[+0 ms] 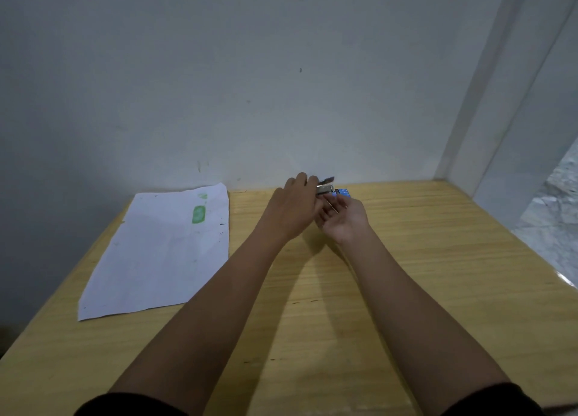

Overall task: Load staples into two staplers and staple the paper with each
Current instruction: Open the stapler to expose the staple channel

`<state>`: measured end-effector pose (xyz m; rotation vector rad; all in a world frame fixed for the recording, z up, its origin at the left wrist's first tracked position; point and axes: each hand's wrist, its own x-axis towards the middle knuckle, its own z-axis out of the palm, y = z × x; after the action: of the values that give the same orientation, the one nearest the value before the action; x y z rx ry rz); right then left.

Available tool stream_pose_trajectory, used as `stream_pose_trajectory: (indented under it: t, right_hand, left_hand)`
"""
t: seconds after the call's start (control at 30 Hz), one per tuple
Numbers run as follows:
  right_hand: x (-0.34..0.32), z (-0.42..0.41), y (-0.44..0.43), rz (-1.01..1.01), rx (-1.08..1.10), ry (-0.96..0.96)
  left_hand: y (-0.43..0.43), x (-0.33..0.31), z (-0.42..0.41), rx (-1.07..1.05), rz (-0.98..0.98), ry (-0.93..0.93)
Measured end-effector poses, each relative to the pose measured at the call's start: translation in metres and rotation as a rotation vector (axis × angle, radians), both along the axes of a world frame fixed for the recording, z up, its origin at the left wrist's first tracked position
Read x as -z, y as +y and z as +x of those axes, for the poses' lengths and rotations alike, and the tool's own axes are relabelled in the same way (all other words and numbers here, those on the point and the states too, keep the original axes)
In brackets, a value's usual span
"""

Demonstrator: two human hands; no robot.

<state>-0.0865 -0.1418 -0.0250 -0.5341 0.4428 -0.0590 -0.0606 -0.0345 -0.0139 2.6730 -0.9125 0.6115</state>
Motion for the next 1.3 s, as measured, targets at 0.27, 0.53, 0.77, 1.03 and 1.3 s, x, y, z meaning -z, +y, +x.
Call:
stream_pose_trajectory:
  t: [0.27, 0.53, 0.77, 1.03, 1.3]
  right_hand:
    - [0.003, 0.002, 0.004, 0.231, 0.072, 0.01]
    - [0.004, 0.005, -0.005, -0.007, 0.052, 0.059]
    - [0.007, 0.005, -0.024, -1.382, -0.059, 0.204]
    - [0.041, -0.014, -0.024, -1.967, -0.169, -0.05]
    - [0.052, -0.016, -0.023, -1.982, -0.12, -0.214]
  left_hand:
    - [0.004, 0.006, 0.004, 0.098, 0.27, -0.315]
    - [0.01, -0.014, 0.004, 0.123, -0.015, -0.16]
    - [0.019, 0.002, 0.018, 0.032, -0.372, 0.162]
    - [0.017, 0.024, 0.048, -0.304, -0.745, 0.63]
    - [0.015, 0.045, 0.038, -0.382, -0.652, 0.572]
